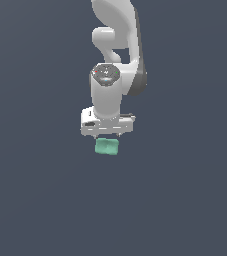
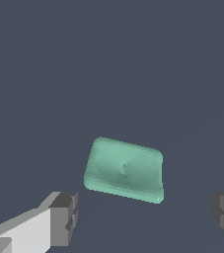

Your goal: Pick up the object and move it to a goal position.

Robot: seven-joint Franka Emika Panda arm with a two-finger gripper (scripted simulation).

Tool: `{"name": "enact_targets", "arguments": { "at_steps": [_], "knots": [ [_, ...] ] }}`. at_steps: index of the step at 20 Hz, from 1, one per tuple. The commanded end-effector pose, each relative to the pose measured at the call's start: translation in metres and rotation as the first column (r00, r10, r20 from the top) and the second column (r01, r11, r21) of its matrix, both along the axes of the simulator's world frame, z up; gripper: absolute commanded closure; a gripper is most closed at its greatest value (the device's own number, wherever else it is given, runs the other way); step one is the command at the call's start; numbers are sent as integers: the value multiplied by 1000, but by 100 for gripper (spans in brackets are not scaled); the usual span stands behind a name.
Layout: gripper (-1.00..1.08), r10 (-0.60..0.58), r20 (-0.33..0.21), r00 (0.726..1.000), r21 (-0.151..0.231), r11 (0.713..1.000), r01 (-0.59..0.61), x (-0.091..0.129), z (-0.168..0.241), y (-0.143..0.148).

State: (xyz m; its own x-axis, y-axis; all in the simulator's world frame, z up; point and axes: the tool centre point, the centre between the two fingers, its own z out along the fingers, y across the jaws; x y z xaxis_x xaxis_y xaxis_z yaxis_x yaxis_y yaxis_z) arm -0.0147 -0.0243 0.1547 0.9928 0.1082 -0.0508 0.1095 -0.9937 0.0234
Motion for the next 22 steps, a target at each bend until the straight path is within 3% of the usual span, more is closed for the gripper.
{"name": "enact_targets", "arguments": {
  "at_steps": [1, 6, 11, 16, 22],
  "knots": [
    [-92, 44, 0, 999, 1, 999, -44, -1, -3, -1],
    [-92, 159, 0, 987, 5, 987, -159, -3, -12, -3],
    [-92, 291, 0, 957, 11, 957, -291, -5, -21, -5],
    [-92, 418, 2, 908, 16, 908, -418, -8, -31, -6],
    [-92, 561, 6, 828, 22, 828, -561, -11, -41, -8]
  ]
}}
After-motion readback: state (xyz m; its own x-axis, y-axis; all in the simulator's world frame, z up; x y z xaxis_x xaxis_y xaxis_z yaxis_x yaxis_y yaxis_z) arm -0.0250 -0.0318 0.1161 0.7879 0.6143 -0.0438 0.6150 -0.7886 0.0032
